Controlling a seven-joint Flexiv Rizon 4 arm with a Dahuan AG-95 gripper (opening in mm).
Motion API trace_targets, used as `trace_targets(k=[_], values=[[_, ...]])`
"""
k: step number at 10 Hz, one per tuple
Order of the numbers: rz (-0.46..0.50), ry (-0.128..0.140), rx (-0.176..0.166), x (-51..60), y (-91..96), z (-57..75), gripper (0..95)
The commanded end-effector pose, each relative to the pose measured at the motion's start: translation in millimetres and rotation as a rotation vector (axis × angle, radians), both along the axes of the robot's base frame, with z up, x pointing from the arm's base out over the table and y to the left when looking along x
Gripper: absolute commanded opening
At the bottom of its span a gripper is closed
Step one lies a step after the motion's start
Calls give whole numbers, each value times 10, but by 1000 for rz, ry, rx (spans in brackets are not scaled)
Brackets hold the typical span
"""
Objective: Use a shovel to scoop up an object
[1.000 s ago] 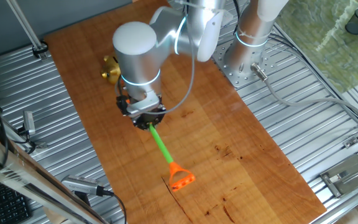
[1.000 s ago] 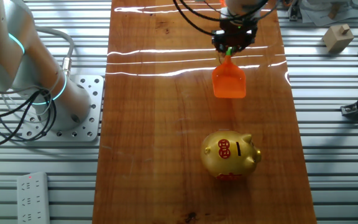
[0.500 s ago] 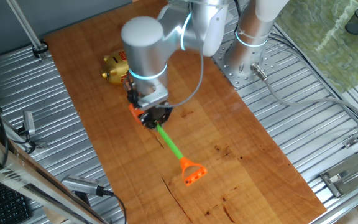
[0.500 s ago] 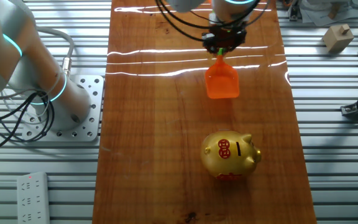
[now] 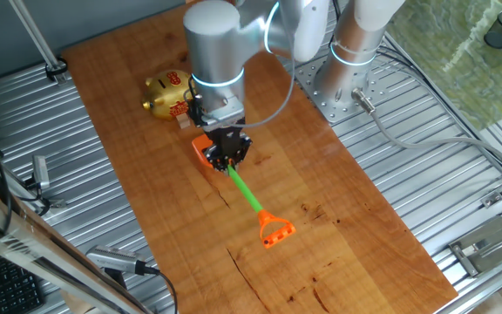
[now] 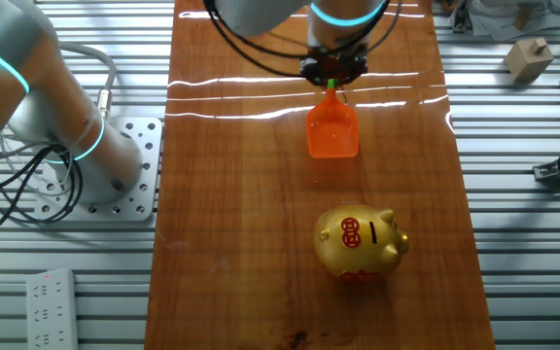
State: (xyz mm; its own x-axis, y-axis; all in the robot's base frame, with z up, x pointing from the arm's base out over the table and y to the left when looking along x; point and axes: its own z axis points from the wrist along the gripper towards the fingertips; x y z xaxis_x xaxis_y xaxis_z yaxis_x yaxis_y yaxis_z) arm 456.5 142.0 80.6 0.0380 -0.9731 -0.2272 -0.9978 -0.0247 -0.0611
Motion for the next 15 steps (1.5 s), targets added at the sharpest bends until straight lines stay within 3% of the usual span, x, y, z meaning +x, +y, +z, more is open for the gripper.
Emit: trace_targets(k=[1, 7, 15], values=[[5, 0, 24, -16, -14, 18, 0], [11, 6, 91, -13, -27, 25, 0], [26, 9, 121, 41, -107, 33, 0]])
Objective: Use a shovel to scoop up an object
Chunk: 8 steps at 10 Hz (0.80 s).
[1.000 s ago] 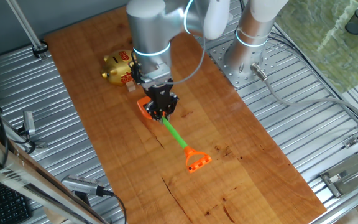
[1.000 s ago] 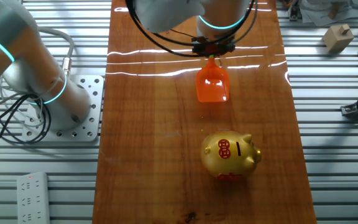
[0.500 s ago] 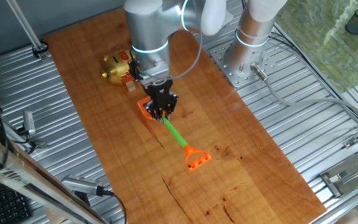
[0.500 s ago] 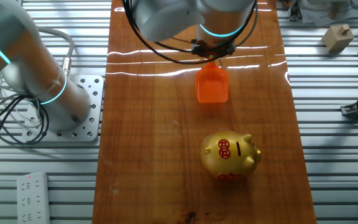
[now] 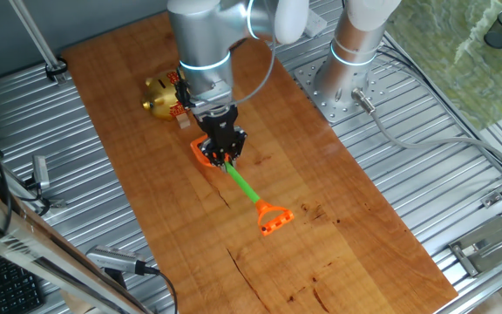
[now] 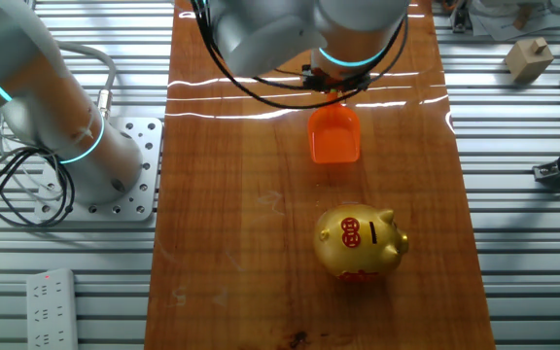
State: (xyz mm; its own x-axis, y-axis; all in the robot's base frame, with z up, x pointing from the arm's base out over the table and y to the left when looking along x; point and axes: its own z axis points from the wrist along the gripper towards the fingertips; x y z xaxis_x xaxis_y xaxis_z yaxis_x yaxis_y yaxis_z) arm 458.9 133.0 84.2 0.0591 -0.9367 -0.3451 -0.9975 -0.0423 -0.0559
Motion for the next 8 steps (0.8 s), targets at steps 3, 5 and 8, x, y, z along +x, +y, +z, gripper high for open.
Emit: trace_targets(k=[3, 5, 8], values=[[7, 1, 0, 51, -63, -1, 0], [16, -2, 3, 63, -134, -34, 0], [32, -6, 18, 90, -217, -87, 0]])
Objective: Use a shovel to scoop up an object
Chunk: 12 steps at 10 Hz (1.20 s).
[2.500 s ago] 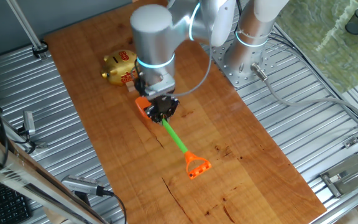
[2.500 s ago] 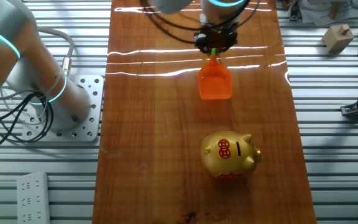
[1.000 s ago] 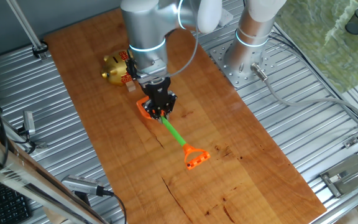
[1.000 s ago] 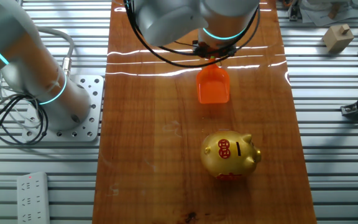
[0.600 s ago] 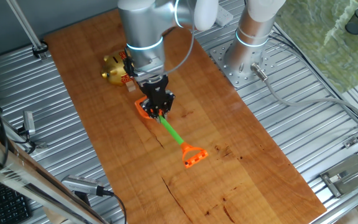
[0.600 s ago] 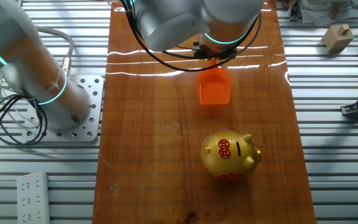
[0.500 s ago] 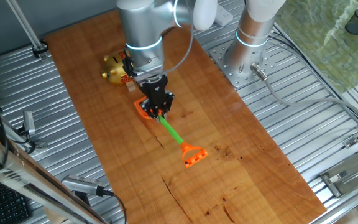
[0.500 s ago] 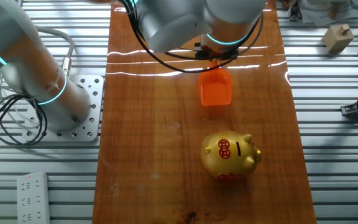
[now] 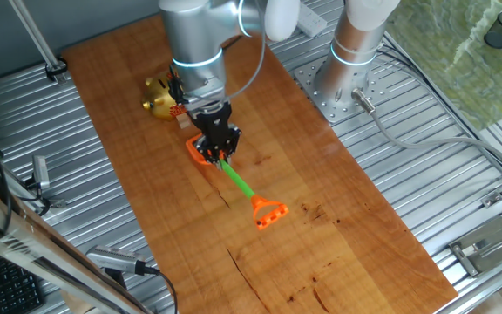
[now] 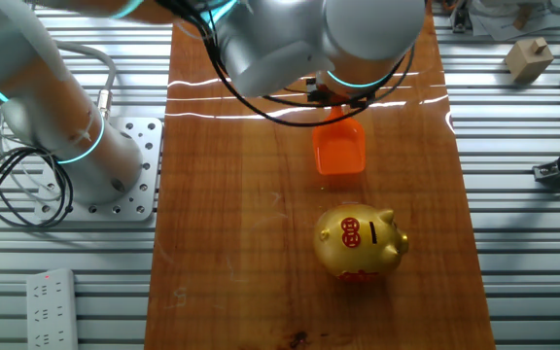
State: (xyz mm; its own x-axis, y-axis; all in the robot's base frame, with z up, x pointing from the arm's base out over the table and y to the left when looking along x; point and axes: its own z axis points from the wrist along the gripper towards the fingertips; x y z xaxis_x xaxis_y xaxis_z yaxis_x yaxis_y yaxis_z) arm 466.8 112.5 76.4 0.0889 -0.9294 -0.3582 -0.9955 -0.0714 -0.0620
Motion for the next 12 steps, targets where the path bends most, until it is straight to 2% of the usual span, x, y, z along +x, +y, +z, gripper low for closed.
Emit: trace_targets(k=[1, 4, 6, 12], values=[[4, -3, 6, 22, -30, -21, 0], [19, -8, 22, 73, -150, -68, 0], [18, -7, 31, 91, -226, -46, 0], [7, -8, 53, 148, -270, -55, 0]])
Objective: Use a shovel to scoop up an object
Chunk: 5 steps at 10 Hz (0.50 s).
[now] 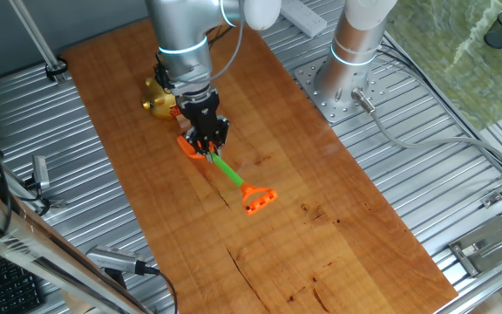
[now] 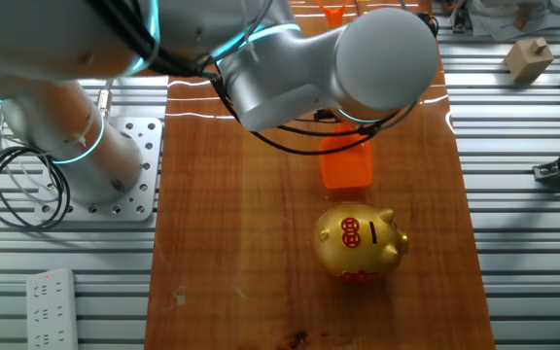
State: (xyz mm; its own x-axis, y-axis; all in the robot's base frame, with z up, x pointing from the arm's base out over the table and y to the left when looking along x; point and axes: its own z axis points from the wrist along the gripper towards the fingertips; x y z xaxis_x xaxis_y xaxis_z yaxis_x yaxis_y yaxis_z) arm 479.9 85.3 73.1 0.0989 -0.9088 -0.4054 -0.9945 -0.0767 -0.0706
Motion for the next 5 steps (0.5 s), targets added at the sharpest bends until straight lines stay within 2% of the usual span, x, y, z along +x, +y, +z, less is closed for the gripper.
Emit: trace_targets(k=[1, 5], values=[[-2, -3, 2, 29, -4, -31, 0], [-10, 1, 8, 53, -42, -52, 0]])
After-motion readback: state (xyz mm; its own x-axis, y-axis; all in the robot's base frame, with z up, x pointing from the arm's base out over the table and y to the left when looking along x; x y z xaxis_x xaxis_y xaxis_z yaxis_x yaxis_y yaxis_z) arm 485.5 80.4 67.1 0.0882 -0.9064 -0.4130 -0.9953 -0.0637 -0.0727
